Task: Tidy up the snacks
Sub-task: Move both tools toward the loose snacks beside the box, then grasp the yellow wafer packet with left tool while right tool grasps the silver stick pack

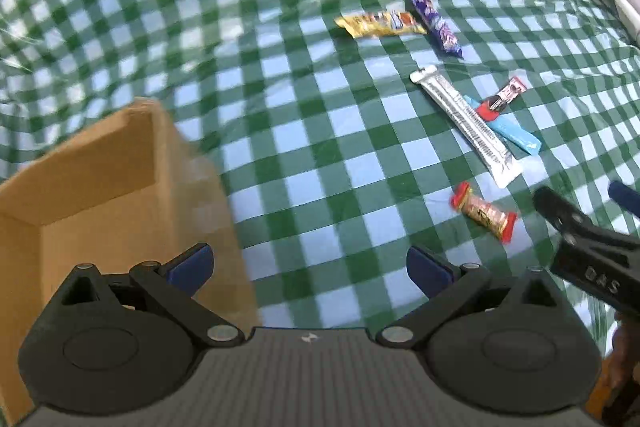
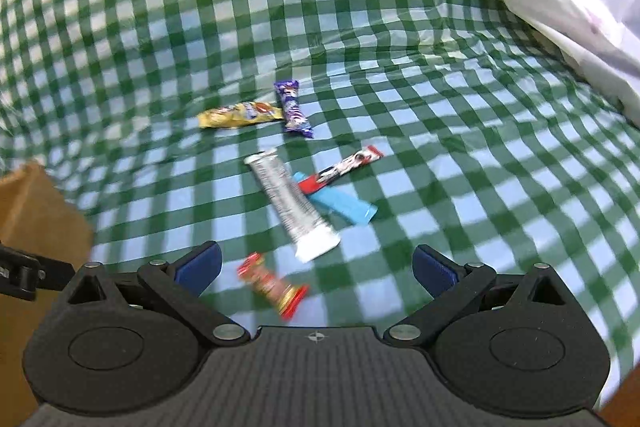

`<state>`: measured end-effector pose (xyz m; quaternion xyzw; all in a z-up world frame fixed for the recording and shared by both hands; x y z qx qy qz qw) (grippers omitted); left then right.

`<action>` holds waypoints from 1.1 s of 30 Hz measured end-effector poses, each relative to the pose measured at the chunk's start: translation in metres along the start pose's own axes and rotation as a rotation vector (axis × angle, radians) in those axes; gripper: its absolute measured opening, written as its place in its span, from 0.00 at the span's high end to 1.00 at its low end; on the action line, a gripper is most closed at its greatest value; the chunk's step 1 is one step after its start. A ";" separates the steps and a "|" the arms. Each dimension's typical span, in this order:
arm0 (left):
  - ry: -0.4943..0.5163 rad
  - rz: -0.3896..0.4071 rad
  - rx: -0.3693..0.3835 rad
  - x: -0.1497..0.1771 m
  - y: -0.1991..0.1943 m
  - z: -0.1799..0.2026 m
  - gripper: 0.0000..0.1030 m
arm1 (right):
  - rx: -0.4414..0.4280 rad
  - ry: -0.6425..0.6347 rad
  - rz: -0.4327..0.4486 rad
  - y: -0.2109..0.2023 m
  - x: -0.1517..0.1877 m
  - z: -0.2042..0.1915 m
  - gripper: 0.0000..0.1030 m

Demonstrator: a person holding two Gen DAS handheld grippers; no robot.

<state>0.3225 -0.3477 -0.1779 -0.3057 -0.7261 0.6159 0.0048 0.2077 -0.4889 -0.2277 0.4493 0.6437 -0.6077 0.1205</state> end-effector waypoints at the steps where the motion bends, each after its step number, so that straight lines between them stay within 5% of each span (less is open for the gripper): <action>1: -0.005 -0.020 0.000 -0.003 0.010 0.003 0.00 | -0.002 -0.017 -0.003 0.010 -0.004 0.001 0.02; 8: -0.032 -0.031 -0.033 -0.014 0.038 -0.001 0.00 | 0.009 -0.162 -0.046 0.076 -0.024 0.005 0.05; 13: -0.014 -0.008 -0.028 -0.030 0.044 -0.002 0.00 | -0.117 -0.230 -0.096 0.099 -0.018 -0.015 0.23; 17: 0.065 0.101 -0.019 -0.070 0.045 0.002 0.00 | -0.101 -0.263 -0.133 0.133 -0.013 -0.023 0.35; 18: 0.093 0.130 -0.022 -0.083 0.046 0.004 0.00 | -0.094 -0.270 -0.105 0.135 -0.013 -0.023 0.45; 19: 0.122 0.157 -0.022 -0.097 0.050 0.008 0.00 | -0.087 -0.289 -0.080 0.136 -0.013 -0.024 0.71; 27: 0.274 0.163 0.067 -0.197 0.111 0.053 0.00 | -0.089 -0.141 -0.144 0.098 -0.003 0.015 0.76; 31: 0.341 0.146 0.007 -0.221 0.141 0.080 0.00 | -0.085 -0.058 -0.168 0.087 0.008 0.032 0.75; 32: 0.335 0.155 0.006 -0.223 0.144 0.083 0.07 | -0.089 -0.040 -0.168 0.086 0.009 0.033 0.75; 33: 0.321 0.150 0.011 -0.223 0.147 0.085 0.40 | -0.091 -0.030 -0.167 0.085 0.009 0.035 0.75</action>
Point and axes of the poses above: each gripper's, at about its wrist camera, not at the fingertips, and y roughly the way its jaws point, z to its right, x to its underside, the point moved 4 cm from there along y, roughly the way its jaws point, and after that the axes turned 3 degrees about -x, right-handed, at the moved point
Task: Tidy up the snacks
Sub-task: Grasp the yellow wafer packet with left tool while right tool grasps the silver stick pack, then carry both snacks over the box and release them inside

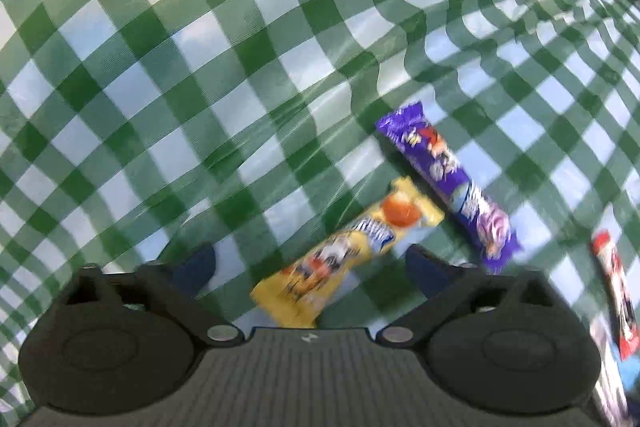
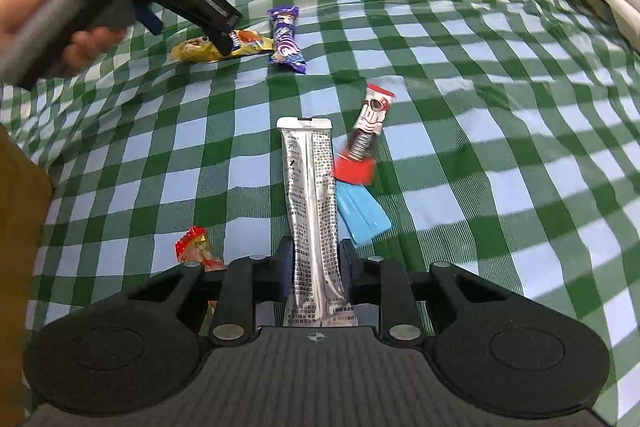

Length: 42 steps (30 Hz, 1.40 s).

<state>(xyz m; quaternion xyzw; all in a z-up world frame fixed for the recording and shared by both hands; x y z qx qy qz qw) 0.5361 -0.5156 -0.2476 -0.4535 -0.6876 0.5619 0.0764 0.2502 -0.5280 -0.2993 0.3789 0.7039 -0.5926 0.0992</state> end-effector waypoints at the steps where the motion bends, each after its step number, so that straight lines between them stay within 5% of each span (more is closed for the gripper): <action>1: -0.010 -0.029 0.021 0.002 0.003 0.001 0.63 | -0.001 0.006 0.001 -0.001 0.001 0.000 0.75; 2: -0.019 -0.070 0.056 0.007 0.006 0.004 0.88 | -0.002 0.012 0.000 -0.001 0.000 0.001 0.75; 5: -0.044 -0.047 0.057 0.029 -0.014 0.002 0.89 | 0.000 0.041 0.021 -0.012 -0.002 0.002 0.76; 11: -0.161 0.020 0.195 0.087 -0.100 -0.015 0.89 | -0.016 0.152 0.101 -0.059 -0.001 -0.001 0.77; 19: -0.248 0.162 0.209 0.162 -0.242 -0.035 0.89 | -0.053 0.123 0.162 -0.129 -0.001 -0.036 0.78; 34: -0.495 0.120 -0.039 0.378 -0.391 -0.119 0.89 | -0.318 -0.068 0.134 -0.239 0.041 -0.207 0.78; 42: -0.586 0.127 -0.067 0.471 -0.436 -0.151 0.89 | -0.357 -0.181 0.086 -0.275 0.081 -0.281 0.78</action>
Point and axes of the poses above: each gripper's, at about its wrist camera, not at the fingertips, and y roughly the way its jaws point, z to its right, x to its underside, the point moved 4 cm from there along y, roughly the way its jaws point, and after that the axes turned 3 degrees about -x, right-handed, at the moved point
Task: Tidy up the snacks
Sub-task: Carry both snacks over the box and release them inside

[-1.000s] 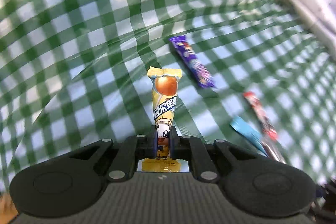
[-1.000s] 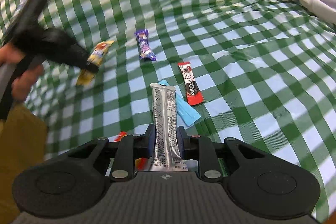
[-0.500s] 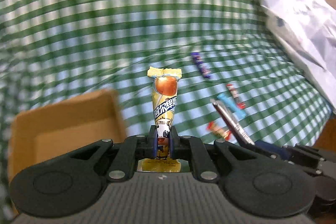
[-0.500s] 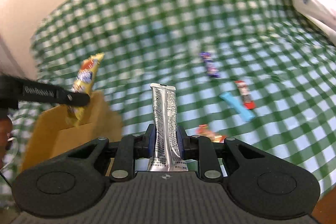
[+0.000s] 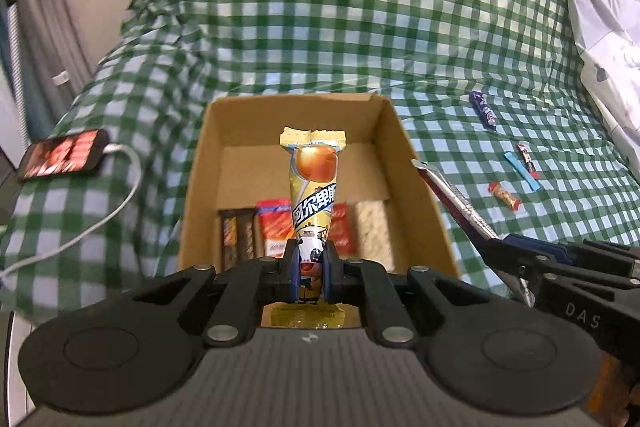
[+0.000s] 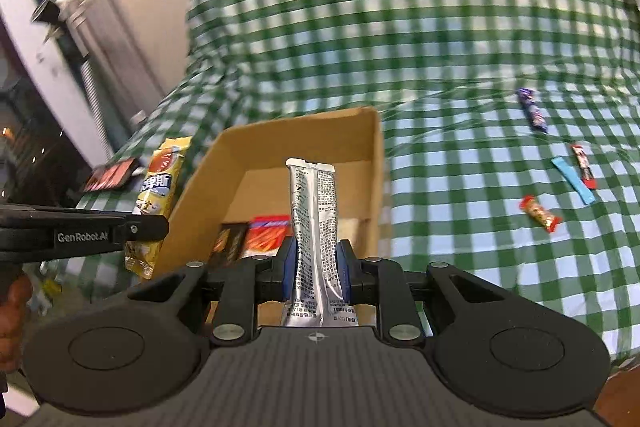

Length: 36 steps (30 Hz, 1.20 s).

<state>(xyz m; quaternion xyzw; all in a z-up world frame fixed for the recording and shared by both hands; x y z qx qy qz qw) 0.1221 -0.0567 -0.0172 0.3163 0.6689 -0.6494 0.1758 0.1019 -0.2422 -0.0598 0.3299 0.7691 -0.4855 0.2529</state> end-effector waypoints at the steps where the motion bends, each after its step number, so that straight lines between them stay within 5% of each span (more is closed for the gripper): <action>1: -0.002 0.001 0.003 0.006 -0.004 -0.004 0.89 | 0.000 -0.011 -0.004 -0.002 0.004 -0.009 0.78; 13: -0.052 0.034 0.049 0.058 -0.040 -0.031 0.89 | 0.008 -0.076 -0.049 -0.025 0.045 -0.072 0.78; 36: -0.053 0.046 0.058 0.062 -0.050 -0.036 0.89 | 0.030 -0.099 -0.040 -0.032 0.049 -0.083 0.78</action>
Point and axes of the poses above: each gripper's, at about its wrist camera, not at the fingertips, and y roughly the way its jaws point, z to its right, x to its underside, the point moved 4 cm from there along y, roughly the way its jaws point, and after that the axes turned 3 degrees about -x, right-handed, at the moved point
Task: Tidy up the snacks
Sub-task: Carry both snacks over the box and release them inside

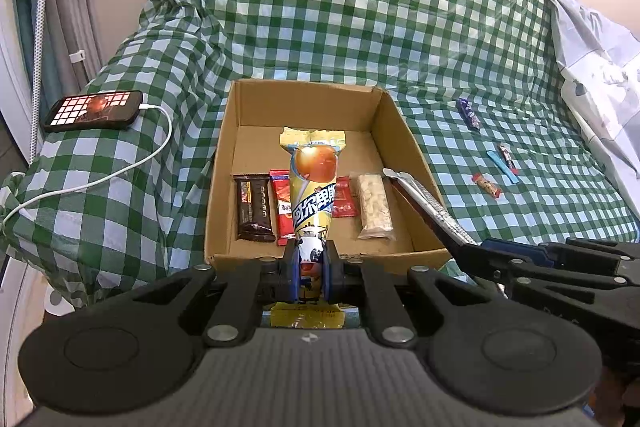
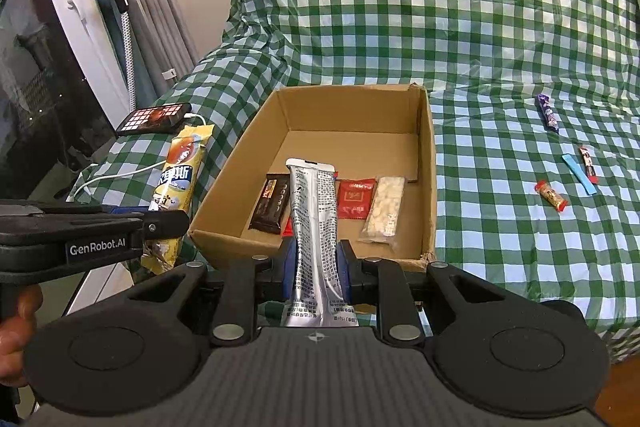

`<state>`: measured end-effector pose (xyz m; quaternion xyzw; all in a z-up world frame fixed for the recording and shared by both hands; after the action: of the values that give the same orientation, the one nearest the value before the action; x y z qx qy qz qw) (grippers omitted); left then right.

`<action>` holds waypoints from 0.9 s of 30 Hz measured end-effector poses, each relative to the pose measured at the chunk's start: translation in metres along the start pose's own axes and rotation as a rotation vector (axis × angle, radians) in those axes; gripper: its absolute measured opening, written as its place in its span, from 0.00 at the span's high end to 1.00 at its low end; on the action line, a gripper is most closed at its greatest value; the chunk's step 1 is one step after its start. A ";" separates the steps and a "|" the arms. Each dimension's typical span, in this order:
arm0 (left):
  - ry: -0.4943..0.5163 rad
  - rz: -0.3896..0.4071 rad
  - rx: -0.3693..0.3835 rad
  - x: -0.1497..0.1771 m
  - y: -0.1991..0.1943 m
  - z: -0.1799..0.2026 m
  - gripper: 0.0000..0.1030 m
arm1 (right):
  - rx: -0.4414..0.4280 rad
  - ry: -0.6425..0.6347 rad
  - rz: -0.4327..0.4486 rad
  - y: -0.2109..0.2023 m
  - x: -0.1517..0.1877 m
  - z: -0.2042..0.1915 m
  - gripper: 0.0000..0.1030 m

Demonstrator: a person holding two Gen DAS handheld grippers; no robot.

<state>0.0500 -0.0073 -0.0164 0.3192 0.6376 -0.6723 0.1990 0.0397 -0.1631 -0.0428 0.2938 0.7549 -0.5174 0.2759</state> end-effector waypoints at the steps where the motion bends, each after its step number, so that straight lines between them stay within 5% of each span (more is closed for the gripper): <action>1: 0.000 -0.001 -0.002 -0.001 0.001 0.000 0.89 | 0.000 0.001 -0.002 0.000 -0.001 0.001 0.78; 27: 0.003 -0.066 -0.015 -0.024 0.054 0.000 0.89 | 0.017 0.025 -0.064 0.035 -0.011 0.020 0.78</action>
<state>0.1035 -0.0160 -0.0390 0.2974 0.6530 -0.6734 0.1783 0.0753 -0.1738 -0.0627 0.2784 0.7626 -0.5288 0.2475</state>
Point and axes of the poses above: each gripper's, at about its wrist camera, not at the fingertips, and y roughly the way its jaws point, z to its right, x to its underside, the point moved 4 cm from there along y, roughly the way its jaws point, and after that the axes turned 3 degrees about -x, right-handed, at the moved point
